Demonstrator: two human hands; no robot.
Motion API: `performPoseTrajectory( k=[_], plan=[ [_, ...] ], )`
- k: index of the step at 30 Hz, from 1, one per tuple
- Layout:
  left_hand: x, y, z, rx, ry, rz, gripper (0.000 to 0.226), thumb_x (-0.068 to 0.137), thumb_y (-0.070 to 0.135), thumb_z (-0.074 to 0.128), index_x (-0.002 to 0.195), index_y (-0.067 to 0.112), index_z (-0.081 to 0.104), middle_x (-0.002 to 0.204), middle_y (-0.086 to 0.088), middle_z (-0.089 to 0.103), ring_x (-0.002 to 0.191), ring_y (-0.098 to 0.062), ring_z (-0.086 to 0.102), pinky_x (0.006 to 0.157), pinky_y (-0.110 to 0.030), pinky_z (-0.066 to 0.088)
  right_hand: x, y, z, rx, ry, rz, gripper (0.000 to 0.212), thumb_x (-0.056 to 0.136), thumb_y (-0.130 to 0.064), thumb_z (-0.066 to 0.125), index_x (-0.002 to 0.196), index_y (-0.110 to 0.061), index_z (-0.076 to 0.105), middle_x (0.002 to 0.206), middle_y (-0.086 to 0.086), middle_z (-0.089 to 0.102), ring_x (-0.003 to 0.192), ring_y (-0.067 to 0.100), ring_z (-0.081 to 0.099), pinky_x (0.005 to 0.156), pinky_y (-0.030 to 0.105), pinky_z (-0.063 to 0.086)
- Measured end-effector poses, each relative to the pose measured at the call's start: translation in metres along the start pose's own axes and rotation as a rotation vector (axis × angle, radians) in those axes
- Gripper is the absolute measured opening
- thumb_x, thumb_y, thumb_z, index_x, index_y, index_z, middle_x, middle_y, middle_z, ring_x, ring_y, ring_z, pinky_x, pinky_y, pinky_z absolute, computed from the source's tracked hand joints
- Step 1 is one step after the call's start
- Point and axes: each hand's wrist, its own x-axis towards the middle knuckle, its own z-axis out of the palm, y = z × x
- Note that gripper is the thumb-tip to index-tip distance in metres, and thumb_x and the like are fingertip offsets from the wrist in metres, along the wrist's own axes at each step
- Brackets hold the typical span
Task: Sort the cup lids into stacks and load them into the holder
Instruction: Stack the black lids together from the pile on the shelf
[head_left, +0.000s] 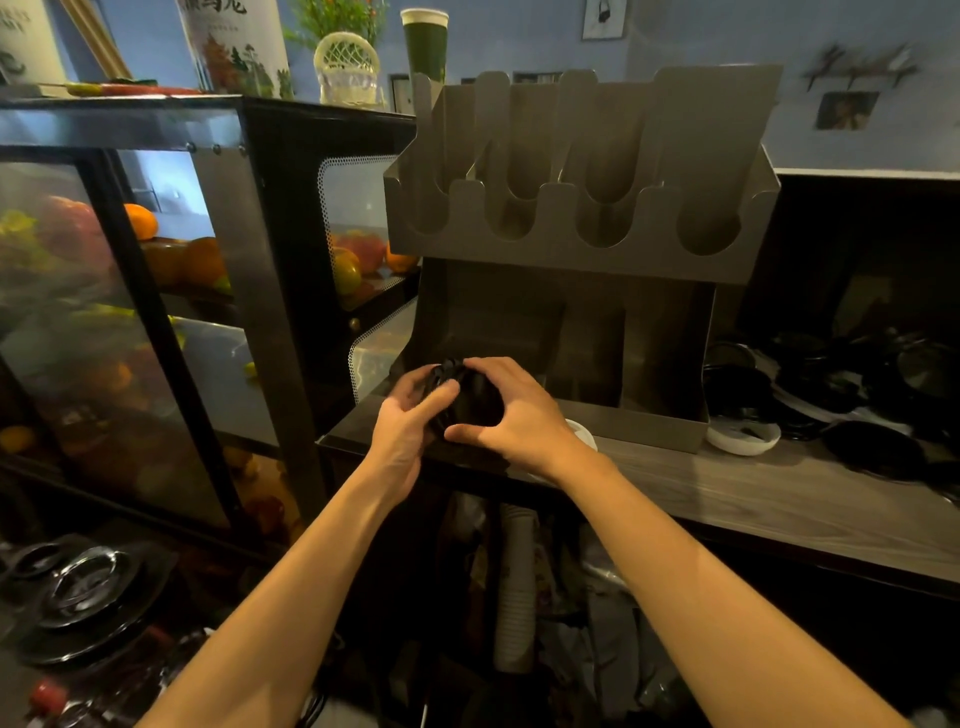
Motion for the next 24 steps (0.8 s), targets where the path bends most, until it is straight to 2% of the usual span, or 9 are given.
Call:
performPoseTrajectory(
  k=[3, 8, 12, 14, 17, 19, 20, 22, 24],
  plan=[
    [0.001, 0.0, 0.0, 0.051, 0.014, -0.007, 0.062, 0.074, 0.022, 0.082, 0.132, 0.014, 0.061, 0.117, -0.005, 0.073, 0.111, -0.024, 0.07, 0.095, -0.042, 0.057, 0.002, -0.001, -0.001, -0.097, -0.049, 0.003, 0.087, 0.076, -0.058, 0.079, 0.15, -0.034, 0.039, 0.147, -0.011, 0.042, 0.133, 0.012, 0.04, 0.106, 0.041, 0.044],
    [0.012, -0.001, -0.002, 0.068, 0.076, -0.085, 0.03, 0.094, 0.014, 0.068, 0.124, 0.014, 0.065, 0.118, -0.012, 0.069, 0.109, -0.026, 0.068, 0.08, -0.032, 0.058, 0.0, -0.001, -0.013, -0.082, -0.204, 0.069, 0.1, 0.072, -0.066, 0.079, 0.154, -0.044, 0.026, 0.15, -0.013, 0.038, 0.133, 0.01, 0.04, 0.103, 0.033, 0.043],
    [0.024, -0.001, -0.004, 0.072, 0.03, -0.227, 0.015, 0.096, 0.016, 0.064, 0.11, 0.011, 0.07, 0.112, -0.015, 0.072, 0.111, -0.029, 0.066, 0.086, -0.036, 0.055, 0.001, -0.001, -0.012, -0.241, -0.31, 0.086, 0.11, 0.074, -0.055, 0.082, 0.159, -0.037, 0.014, 0.146, -0.002, 0.043, 0.129, 0.02, 0.048, 0.1, 0.035, 0.046],
    [0.028, -0.002, -0.002, 0.236, 0.025, -0.251, 0.018, 0.097, 0.022, 0.063, 0.112, 0.015, 0.07, 0.119, -0.015, 0.07, 0.111, -0.027, 0.066, 0.093, -0.039, 0.055, 0.0, -0.001, -0.011, -0.274, -0.316, 0.117, 0.108, 0.076, -0.057, 0.079, 0.159, -0.032, 0.015, 0.144, 0.001, 0.047, 0.128, 0.022, 0.049, 0.101, 0.036, 0.045],
    [0.024, -0.005, 0.006, 0.72, 0.014, -0.128, 0.027, 0.1, 0.035, 0.057, 0.123, 0.024, 0.065, 0.122, -0.001, 0.063, 0.111, -0.018, 0.061, 0.092, -0.033, 0.05, -0.002, -0.004, -0.011, -0.361, -0.317, 0.146, 0.103, 0.079, -0.065, 0.072, 0.159, -0.026, 0.019, 0.146, 0.003, 0.047, 0.131, 0.024, 0.047, 0.11, 0.04, 0.035],
    [0.02, -0.008, 0.009, 0.914, 0.053, 0.01, 0.034, 0.102, 0.041, 0.054, 0.132, 0.027, 0.06, 0.124, 0.004, 0.055, 0.116, -0.015, 0.053, 0.094, -0.033, 0.045, -0.003, -0.005, -0.008, -0.452, -0.292, 0.146, 0.101, 0.077, -0.074, 0.068, 0.155, -0.023, 0.029, 0.145, 0.004, 0.045, 0.13, 0.024, 0.046, 0.112, 0.041, 0.032],
    [0.017, -0.009, 0.008, 0.966, 0.09, 0.085, 0.034, 0.102, 0.043, 0.053, 0.131, 0.027, 0.06, 0.124, 0.005, 0.054, 0.117, -0.015, 0.052, 0.096, -0.036, 0.045, -0.003, -0.006, -0.007, -0.506, -0.274, 0.141, 0.102, 0.075, -0.078, 0.065, 0.153, -0.021, 0.034, 0.142, 0.004, 0.046, 0.127, 0.024, 0.047, 0.111, 0.041, 0.032],
    [0.014, -0.012, 0.005, 0.952, 0.138, 0.151, 0.031, 0.101, 0.047, 0.053, 0.124, 0.028, 0.062, 0.119, 0.003, 0.061, 0.111, -0.015, 0.057, 0.09, -0.036, 0.048, -0.002, -0.007, -0.003, -0.589, -0.249, 0.13, 0.105, 0.072, -0.085, 0.06, 0.15, -0.019, 0.038, 0.139, 0.004, 0.048, 0.124, 0.024, 0.049, 0.109, 0.042, 0.033],
    [0.012, -0.014, 0.0, 0.843, 0.129, 0.123, 0.025, 0.1, 0.045, 0.056, 0.118, 0.029, 0.063, 0.112, 0.002, 0.066, 0.102, -0.014, 0.063, 0.083, -0.033, 0.051, -0.002, -0.006, -0.002, -0.599, -0.244, 0.122, 0.112, 0.071, -0.087, 0.058, 0.155, -0.019, 0.03, 0.143, 0.005, 0.048, 0.128, 0.025, 0.047, 0.11, 0.043, 0.031]
  ],
)
